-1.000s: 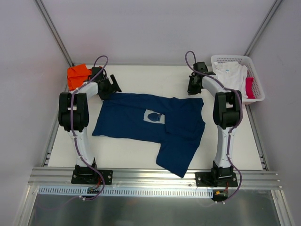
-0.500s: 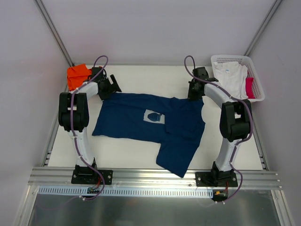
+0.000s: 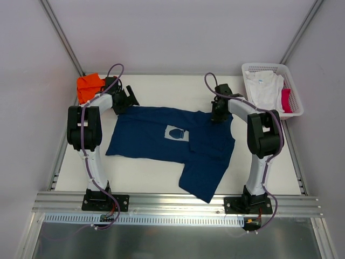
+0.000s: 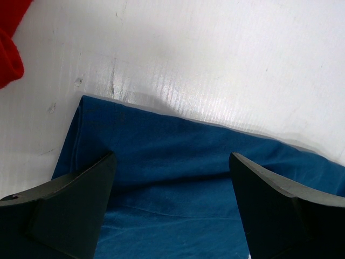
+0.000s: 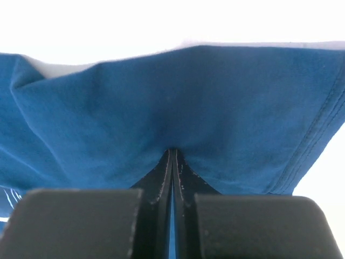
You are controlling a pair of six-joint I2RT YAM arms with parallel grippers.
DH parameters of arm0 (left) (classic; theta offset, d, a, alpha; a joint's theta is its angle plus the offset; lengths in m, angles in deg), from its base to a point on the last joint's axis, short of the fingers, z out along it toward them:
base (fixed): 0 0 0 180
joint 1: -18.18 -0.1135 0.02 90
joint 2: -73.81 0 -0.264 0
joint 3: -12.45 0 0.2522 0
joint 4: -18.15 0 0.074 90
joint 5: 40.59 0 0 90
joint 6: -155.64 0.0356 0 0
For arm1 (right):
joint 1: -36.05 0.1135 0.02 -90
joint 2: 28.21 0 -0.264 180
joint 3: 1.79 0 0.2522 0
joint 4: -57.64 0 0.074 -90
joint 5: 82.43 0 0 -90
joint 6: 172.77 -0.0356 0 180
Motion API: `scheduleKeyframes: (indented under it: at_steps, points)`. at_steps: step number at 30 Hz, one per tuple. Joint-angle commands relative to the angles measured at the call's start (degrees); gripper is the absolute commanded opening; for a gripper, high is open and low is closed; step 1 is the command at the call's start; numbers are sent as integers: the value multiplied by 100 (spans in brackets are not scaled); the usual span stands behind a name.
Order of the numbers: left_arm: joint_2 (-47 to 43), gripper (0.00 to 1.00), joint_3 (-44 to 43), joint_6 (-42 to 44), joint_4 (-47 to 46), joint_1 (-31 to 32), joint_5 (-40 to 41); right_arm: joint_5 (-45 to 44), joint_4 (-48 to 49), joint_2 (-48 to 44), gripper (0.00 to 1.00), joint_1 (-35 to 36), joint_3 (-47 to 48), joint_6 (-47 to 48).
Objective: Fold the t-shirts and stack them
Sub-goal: Fold the flattened tshirt in 1/3 of the way
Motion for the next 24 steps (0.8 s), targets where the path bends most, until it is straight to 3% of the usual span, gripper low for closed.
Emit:
scheduleKeyframes:
  at_steps: [1,24]
  points:
    - [-42,87,-95,15,115,-58,-75,-65,-63,246,0,-46,372,11]
    - [10,88,-384,-20,123,-66,-128,-276,-538,1292,0,-459,2060,301]
